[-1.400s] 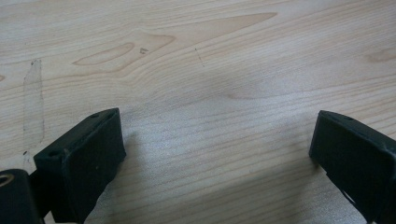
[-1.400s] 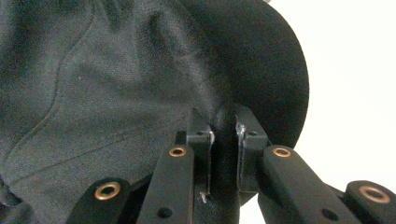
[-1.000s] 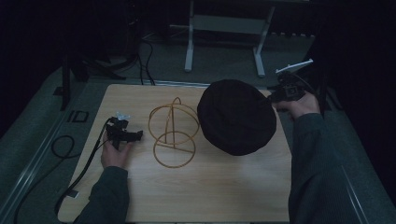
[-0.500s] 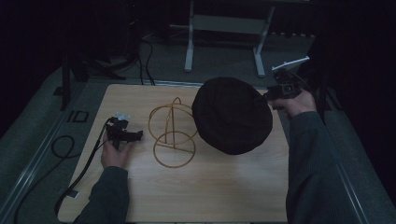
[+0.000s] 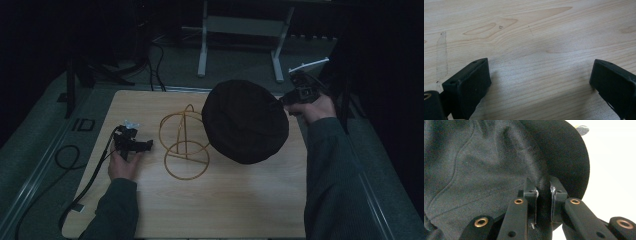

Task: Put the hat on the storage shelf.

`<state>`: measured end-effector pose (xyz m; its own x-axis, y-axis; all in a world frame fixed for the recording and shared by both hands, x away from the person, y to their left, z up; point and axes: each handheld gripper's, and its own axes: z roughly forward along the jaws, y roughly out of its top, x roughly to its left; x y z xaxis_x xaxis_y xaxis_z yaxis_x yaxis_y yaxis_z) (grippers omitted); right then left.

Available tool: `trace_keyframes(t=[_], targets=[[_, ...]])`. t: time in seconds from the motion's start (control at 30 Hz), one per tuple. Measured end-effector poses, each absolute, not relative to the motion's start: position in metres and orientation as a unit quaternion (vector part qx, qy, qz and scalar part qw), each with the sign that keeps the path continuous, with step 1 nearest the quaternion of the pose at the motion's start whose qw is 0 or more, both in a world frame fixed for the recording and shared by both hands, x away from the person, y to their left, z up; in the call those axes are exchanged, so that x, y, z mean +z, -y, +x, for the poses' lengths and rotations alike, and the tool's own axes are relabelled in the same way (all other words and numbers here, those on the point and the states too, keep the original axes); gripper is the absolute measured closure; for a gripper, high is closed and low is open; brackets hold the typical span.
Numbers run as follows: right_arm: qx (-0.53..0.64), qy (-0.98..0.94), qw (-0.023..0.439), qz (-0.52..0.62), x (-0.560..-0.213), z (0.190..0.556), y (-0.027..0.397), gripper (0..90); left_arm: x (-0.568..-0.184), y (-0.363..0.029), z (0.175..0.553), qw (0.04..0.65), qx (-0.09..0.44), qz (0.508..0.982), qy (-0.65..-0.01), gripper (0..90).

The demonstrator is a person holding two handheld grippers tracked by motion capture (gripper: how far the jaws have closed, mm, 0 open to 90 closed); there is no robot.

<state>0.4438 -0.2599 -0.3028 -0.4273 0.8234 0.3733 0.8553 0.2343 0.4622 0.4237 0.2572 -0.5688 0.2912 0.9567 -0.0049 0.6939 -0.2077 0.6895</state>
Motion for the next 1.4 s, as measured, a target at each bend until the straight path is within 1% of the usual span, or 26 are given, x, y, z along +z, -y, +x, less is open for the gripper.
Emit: trace_keyframes(t=[0.77, 1.4], targets=[[-0.321, 0.789, 0.033, -0.522, -0.295, 0.445, 0.239, 79.7, -0.569, -0.257, 0.424, 0.300, 0.219, 0.745, -0.554, 2.8], [-0.332, 0.795, 0.041, -0.506, -0.287, 0.449, 0.213, 79.7, -0.569, -0.257, 0.424, 0.300, 0.220, 0.745, -0.554, 2.8]])
